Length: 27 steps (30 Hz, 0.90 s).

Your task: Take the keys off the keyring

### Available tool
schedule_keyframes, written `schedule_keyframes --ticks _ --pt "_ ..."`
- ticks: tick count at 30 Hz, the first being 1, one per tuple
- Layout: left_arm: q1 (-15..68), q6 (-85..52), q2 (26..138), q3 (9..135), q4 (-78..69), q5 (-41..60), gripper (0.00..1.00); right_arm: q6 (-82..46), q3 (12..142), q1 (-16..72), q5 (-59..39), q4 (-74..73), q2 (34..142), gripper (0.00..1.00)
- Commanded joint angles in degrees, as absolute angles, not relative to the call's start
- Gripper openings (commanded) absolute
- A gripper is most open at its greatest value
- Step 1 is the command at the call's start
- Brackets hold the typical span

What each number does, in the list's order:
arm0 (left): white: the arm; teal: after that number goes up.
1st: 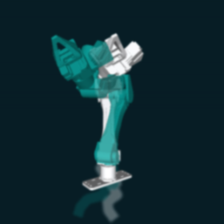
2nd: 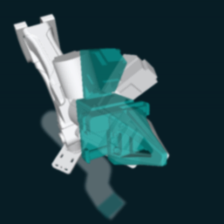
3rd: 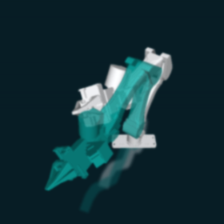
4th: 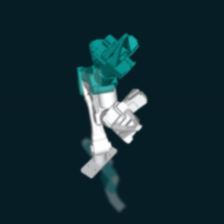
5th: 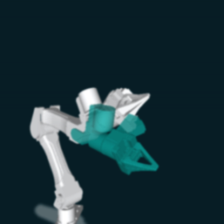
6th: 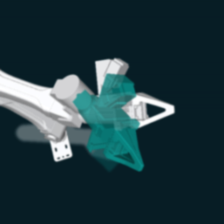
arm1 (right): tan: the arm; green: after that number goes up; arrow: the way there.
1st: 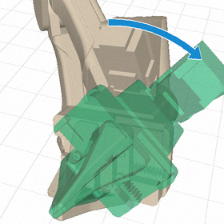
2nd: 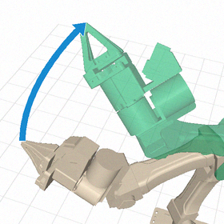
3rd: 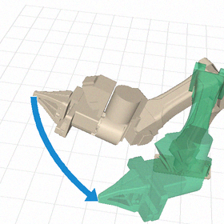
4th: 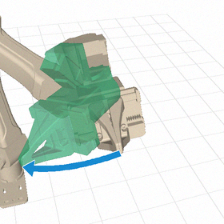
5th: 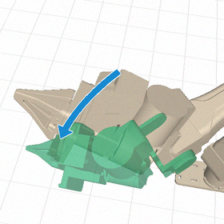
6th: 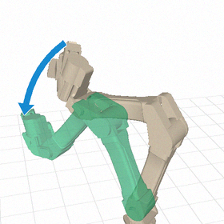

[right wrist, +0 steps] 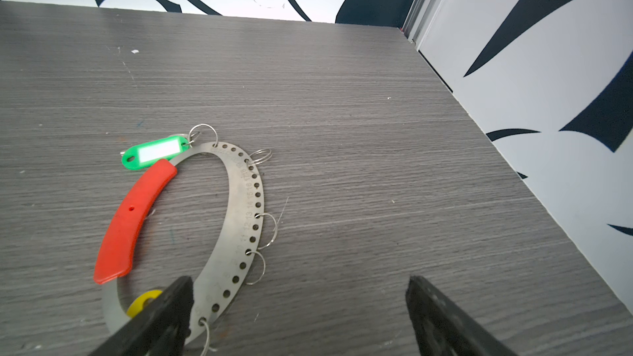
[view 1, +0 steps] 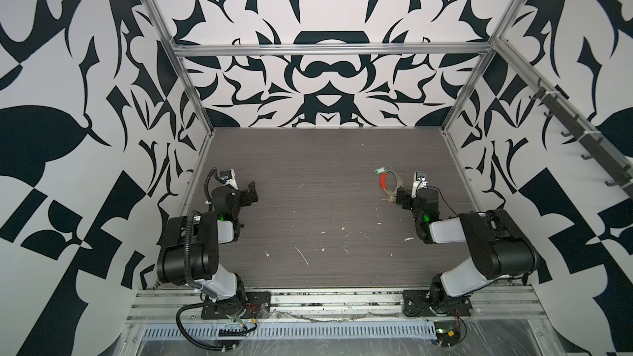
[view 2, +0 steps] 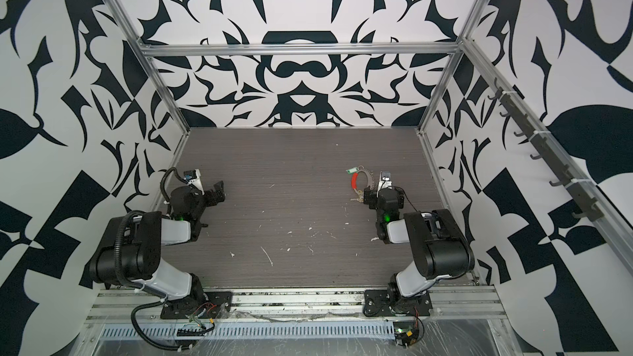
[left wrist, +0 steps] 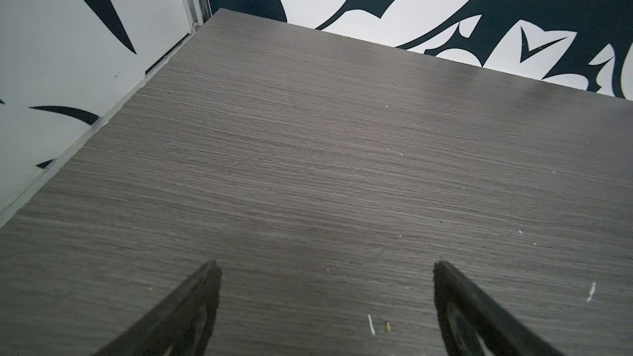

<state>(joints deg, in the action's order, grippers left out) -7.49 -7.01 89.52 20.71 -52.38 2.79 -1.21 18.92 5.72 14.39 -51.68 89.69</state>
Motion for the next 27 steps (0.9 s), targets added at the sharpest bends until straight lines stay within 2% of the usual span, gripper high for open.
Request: schedule_keyframes --ticks 1,5,7,11,17,20,23,25,26,27 --pt "-7.5 -6.5 89.6 21.8 -52.7 2.6 0.99 -0.9 19.9 5.8 15.2 -53.1 88.9 1.00" --pt "-7.5 -6.6 89.4 21.7 -52.9 2.6 0.99 -0.6 20.0 5.9 14.9 -53.1 89.1 1.00" --pt "-7.4 -6.9 88.7 21.3 -53.1 2.7 0.99 -2.6 19.1 5.8 19.6 -53.8 87.3 1.00" --pt "-7.4 -7.2 84.2 22.2 -47.4 2.3 0.99 -3.4 21.8 5.9 19.9 -41.7 80.6 1.00" --pt "-7.5 -9.6 76.6 30.2 -28.0 0.4 0.99 -7.2 28.0 6.8 22.1 -27.0 77.3 1.00" --pt "-7.5 -12.6 71.9 31.4 -27.6 2.6 0.99 -9.0 31.6 8.9 27.5 -20.4 75.8 1.00" --pt "-7.5 -23.1 68.7 30.1 -36.0 0.5 0.99 -20.2 37.6 9.1 28.8 -12.1 75.5 1.00" --pt "-7.7 -32.1 67.2 29.8 -38.5 -1.0 0.99 -35.0 42.7 8.5 31.0 1.8 74.9 1.00" --pt "-7.8 -36.7 66.2 30.0 -37.5 -1.9 0.99 -40.5 45.0 7.4 28.9 7.5 74.9 1.00" --pt "-7.9 -40.8 65.2 30.2 -35.7 -3.5 0.99 -38.9 45.7 6.0 22.7 6.8 75.2 1.00"
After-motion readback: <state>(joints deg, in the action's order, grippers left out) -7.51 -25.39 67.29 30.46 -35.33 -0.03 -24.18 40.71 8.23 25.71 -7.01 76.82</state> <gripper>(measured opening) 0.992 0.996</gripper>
